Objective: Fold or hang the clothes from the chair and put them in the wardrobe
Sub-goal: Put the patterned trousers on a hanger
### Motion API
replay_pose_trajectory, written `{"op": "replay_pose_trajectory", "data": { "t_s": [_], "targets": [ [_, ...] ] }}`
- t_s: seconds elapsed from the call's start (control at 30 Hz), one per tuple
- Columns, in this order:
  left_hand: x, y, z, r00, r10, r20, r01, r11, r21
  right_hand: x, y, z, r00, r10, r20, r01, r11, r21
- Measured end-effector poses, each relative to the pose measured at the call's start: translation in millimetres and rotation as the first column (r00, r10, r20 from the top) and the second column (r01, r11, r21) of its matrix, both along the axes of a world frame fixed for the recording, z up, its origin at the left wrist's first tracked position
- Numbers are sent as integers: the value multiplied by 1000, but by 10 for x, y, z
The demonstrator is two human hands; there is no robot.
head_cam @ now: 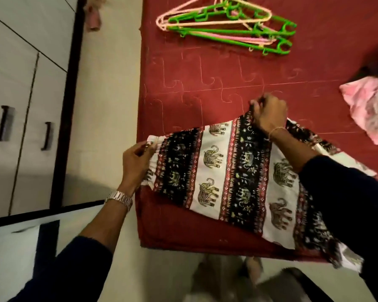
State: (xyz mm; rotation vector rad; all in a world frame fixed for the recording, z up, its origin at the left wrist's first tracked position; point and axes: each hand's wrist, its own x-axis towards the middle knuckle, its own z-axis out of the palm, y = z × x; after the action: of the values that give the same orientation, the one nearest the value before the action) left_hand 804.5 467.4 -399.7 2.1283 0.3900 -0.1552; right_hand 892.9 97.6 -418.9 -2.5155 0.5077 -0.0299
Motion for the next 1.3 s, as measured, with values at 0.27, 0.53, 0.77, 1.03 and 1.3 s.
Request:
{"op": "replay_pose_trajectory", "data": {
  "t_s": [0.27, 0.53, 0.77, 1.03, 1.3],
  "targets": [
    [115, 43, 1, 998, -41, 45, 33, 988, 152, 132, 81, 63, 990, 105, -94, -103, 994, 25],
    [205, -193, 123, 991, -104, 87, 32, 802, 596, 46, 11, 201, 954, 216, -205, -179, 966, 184],
    [572, -1700, 269, 762, -622, 178, 398, 667, 630, -550, -323, 472, 953, 246, -175, -236, 969, 76],
    [532, -3446, 227, 403, -914, 40, 742, 352, 570, -1897, -1534, 377, 979, -17, -205, -26, 979, -204],
    [443, -3912, 81, 313, -942, -118, 790, 189, 584, -2492, -2104, 234, 970, 107, -220, -141, 979, -147]
  ]
}}
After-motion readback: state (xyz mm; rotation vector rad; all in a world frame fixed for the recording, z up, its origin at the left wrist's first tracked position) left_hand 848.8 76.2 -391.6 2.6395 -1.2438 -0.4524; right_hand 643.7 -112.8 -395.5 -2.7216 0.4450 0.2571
